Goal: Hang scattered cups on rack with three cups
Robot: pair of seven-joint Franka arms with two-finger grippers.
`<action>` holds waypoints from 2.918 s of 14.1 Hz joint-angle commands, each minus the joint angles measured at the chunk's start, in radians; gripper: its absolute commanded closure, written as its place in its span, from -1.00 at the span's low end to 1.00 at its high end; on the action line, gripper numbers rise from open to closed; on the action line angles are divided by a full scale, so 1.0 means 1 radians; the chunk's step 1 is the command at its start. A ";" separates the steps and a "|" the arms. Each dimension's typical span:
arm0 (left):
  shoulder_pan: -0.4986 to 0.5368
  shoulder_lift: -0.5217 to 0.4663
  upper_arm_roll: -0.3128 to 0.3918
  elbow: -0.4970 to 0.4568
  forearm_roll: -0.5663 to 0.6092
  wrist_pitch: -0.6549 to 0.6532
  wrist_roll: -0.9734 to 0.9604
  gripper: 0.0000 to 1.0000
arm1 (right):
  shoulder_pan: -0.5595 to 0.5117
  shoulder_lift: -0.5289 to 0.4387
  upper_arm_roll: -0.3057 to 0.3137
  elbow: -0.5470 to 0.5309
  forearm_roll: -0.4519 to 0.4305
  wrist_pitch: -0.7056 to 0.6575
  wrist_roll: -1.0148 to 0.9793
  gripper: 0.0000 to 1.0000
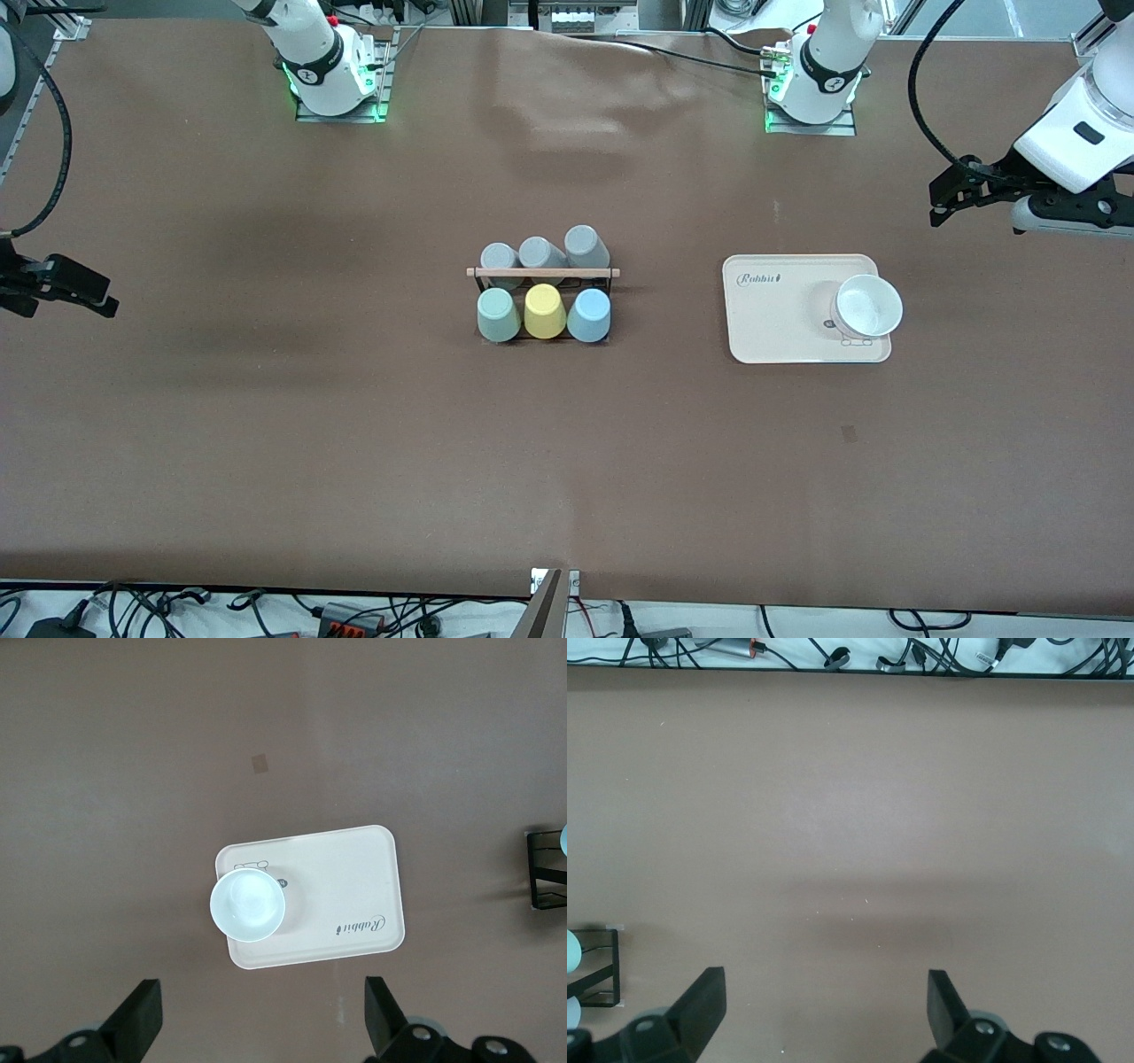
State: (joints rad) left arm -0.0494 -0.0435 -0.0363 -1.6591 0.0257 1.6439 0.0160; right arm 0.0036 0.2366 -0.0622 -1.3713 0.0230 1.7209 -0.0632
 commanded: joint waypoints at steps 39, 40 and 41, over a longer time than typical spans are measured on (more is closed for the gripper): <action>0.002 0.037 -0.004 0.070 -0.004 -0.010 0.016 -1.00 | -0.047 -0.342 0.071 -0.446 -0.035 0.028 0.020 -1.00; 0.000 0.037 -0.005 0.071 -0.004 -0.009 0.016 -1.00 | -0.047 -0.352 0.070 -0.448 -0.037 0.028 0.019 -1.00; 0.000 0.037 -0.007 0.071 -0.004 -0.009 0.016 -1.00 | -0.047 -0.353 0.070 -0.448 -0.037 0.028 0.019 -1.00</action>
State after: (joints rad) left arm -0.0502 -0.0205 -0.0386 -1.6192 0.0257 1.6456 0.0160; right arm -0.0269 -0.0932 -0.0069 -1.8175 -0.0084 1.7639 -0.0247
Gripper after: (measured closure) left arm 0.000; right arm 0.000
